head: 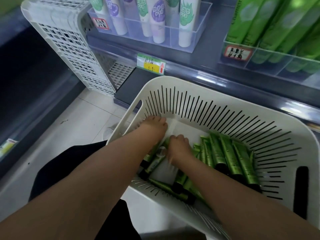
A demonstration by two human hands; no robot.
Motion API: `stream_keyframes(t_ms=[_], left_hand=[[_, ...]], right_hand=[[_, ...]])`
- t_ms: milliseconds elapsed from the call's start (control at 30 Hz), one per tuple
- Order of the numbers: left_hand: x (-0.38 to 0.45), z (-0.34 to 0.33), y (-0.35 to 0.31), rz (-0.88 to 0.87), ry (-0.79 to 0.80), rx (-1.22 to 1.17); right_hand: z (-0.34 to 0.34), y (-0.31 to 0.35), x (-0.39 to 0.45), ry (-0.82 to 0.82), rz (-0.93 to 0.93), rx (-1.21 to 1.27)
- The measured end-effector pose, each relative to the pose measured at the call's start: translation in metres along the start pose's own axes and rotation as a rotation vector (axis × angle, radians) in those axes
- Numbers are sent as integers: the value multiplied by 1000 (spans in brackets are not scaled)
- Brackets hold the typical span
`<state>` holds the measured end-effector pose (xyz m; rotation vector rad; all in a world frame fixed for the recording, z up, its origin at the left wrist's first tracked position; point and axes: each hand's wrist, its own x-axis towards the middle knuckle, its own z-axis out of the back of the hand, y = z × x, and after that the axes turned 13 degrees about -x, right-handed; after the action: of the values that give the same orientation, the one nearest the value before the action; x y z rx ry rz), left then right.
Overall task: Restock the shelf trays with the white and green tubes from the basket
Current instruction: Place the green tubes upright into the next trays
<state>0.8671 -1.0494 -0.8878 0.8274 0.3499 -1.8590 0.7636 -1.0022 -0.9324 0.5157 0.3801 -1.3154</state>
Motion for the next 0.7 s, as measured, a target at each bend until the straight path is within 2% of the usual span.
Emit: stream_keyframes(t_ms=[167,300,567,700], left_hand=[[-13,7,2,9,-43,-273],[-27,24,-4,94,-56,-349],[-75,62,-18,32,-399,-541],[-103,97,-41,-35,-592,-563]], right_hand=[[14,-4,-3,-23,-108,262],[31,-8,-16,-94,-93,325],[92,-40,-70,-449,68,221],[129,-65,-104,-623,26,208]])
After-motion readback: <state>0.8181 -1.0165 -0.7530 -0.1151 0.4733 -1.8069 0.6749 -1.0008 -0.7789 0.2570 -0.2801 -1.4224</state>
